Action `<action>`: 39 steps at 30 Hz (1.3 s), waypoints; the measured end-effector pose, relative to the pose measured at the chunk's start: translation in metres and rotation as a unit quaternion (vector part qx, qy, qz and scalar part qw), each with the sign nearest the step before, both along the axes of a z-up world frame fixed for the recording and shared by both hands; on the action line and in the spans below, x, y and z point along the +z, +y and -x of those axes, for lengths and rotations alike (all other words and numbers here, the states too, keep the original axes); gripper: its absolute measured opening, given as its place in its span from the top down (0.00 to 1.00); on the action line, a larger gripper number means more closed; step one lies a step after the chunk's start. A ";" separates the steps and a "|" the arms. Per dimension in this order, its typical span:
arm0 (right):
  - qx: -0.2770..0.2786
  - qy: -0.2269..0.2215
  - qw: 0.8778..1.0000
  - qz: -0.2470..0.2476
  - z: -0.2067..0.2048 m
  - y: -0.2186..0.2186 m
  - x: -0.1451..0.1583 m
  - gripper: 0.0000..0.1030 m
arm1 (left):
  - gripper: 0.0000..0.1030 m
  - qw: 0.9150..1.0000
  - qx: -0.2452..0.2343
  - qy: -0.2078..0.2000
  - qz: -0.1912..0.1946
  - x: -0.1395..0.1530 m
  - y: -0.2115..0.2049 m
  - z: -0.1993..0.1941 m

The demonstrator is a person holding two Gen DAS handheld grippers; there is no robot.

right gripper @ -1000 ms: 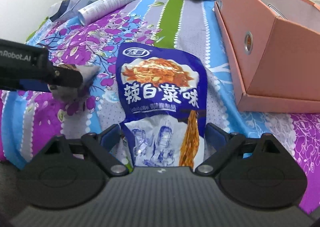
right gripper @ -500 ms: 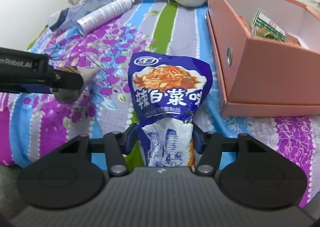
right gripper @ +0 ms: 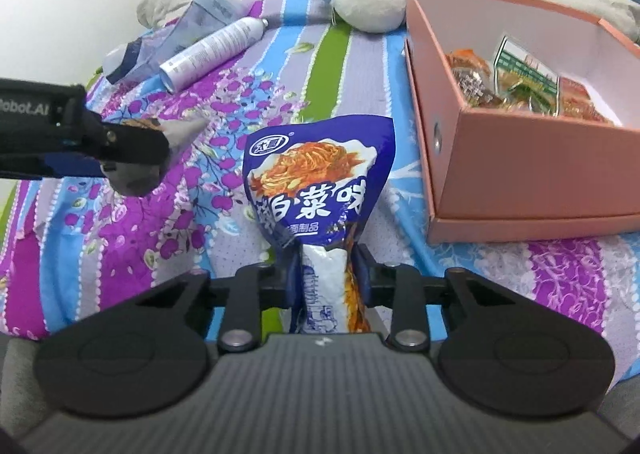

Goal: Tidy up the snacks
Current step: 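Lift both held packets and carry them over the pink box, then lower both packets into the box and open both grippers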

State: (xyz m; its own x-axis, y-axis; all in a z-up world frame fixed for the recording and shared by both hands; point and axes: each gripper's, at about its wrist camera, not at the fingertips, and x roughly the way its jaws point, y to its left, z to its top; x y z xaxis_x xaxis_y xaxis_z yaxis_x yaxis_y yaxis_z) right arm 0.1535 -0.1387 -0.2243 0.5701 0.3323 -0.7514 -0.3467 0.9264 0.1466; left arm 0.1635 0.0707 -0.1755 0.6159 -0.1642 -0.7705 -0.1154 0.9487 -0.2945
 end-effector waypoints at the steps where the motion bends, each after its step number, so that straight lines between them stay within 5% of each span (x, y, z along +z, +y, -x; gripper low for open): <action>1: -0.001 -0.002 1.000 -0.003 0.001 -0.002 0.004 0.69 | 0.36 1.000 -0.002 -0.003 0.000 0.004 -0.001 0.001; 25: -0.069 -0.109 0.991 -0.046 0.032 -0.066 0.119 0.70 | 0.36 0.992 -0.072 -0.101 0.016 0.102 -0.060 0.014; 39: -0.112 -0.109 0.986 -0.050 0.005 -0.103 0.121 0.70 | 0.36 0.989 -0.103 -0.099 0.027 0.103 -0.094 -0.033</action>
State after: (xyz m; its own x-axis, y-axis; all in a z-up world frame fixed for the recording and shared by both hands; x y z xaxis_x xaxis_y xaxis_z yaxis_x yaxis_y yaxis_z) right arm 0.1487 -0.2422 -0.1037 0.7822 0.2458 -0.5725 -0.1692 0.9681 0.1846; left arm 0.1968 -0.0238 -0.0729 0.7025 -0.3397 -0.6254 0.1434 0.9283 -0.3431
